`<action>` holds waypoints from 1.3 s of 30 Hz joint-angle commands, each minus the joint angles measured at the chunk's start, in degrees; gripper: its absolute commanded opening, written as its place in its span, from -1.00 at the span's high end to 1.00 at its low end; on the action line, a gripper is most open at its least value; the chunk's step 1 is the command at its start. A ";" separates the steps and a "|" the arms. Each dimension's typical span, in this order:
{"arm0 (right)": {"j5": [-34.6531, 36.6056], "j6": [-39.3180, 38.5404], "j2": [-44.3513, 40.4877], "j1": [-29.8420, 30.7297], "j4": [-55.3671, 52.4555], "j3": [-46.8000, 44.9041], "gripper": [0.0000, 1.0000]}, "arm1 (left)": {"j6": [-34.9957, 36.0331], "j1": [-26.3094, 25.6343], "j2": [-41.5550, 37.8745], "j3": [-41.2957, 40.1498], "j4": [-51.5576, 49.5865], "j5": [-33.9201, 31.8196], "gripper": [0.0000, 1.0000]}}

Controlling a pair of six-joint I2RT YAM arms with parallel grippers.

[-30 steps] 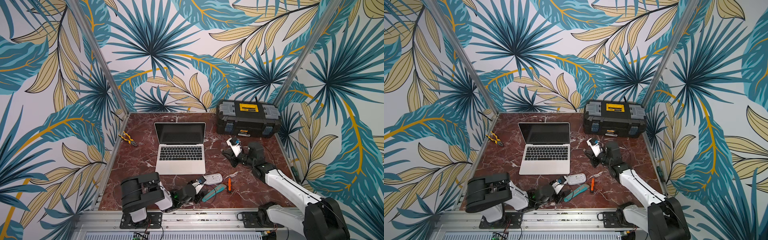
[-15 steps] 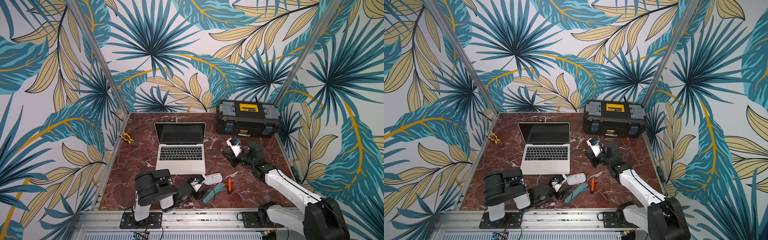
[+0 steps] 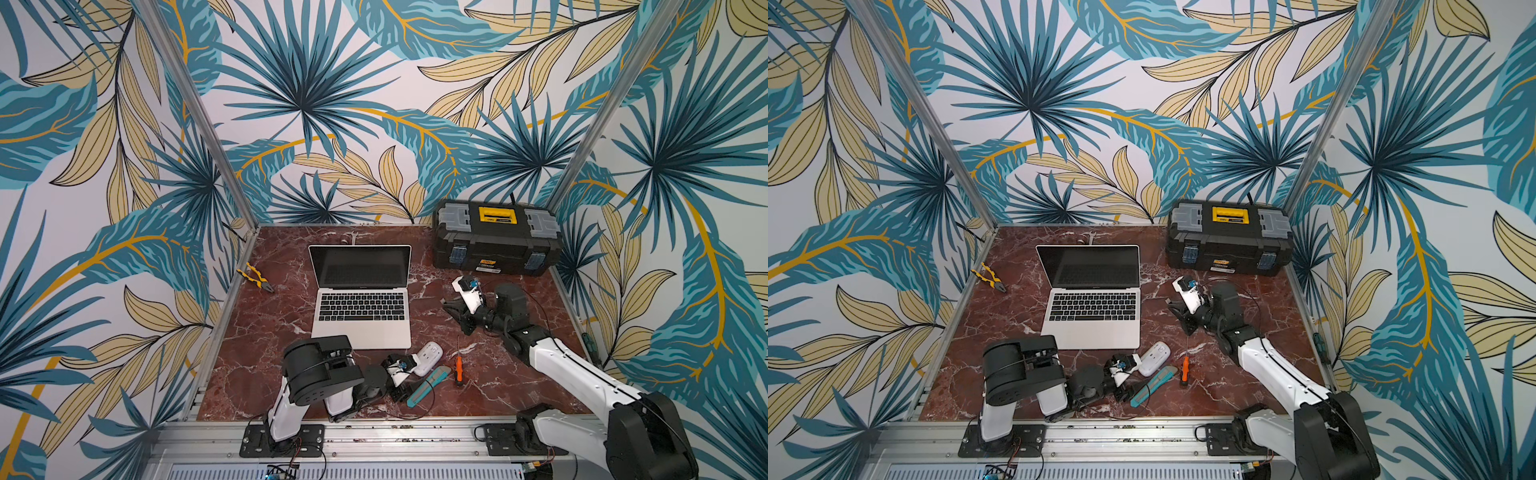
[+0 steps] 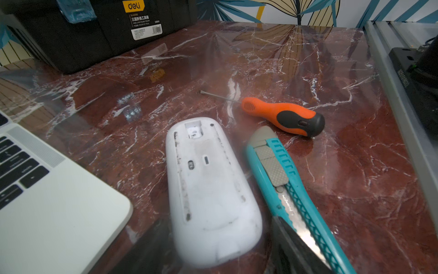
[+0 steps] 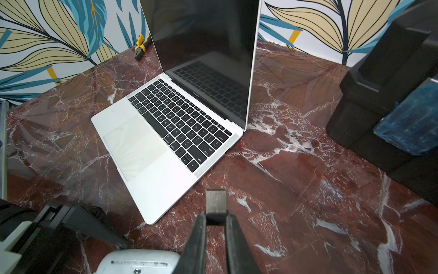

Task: Remove the wireless mouse receiver from the laptop
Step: Adjust the mouse at the center of the board.

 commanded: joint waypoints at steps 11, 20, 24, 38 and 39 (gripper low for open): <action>-1.17 1.25 1.18 -0.12 1.29 -1.49 0.90 | -3.19 1.02 2.89 2.26 2.01 -1.09 -0.39; -1.15 0.88 2.03 -0.18 1.81 -1.80 0.90 | -0.93 1.03 2.45 0.80 2.01 0.22 -0.13; -1.04 0.52 2.84 -0.15 1.58 -1.66 0.90 | -0.01 1.02 1.49 -0.18 1.97 0.12 -0.03; -6.46 -17.21 9.36 0.93 -18.62 12.90 0.88 | 0.48 1.18 -5.77 -9.29 2.00 4.19 0.04; -5.81 -19.67 9.91 1.14 -20.95 14.25 0.87 | 0.29 1.18 -5.38 -9.32 2.01 4.44 0.04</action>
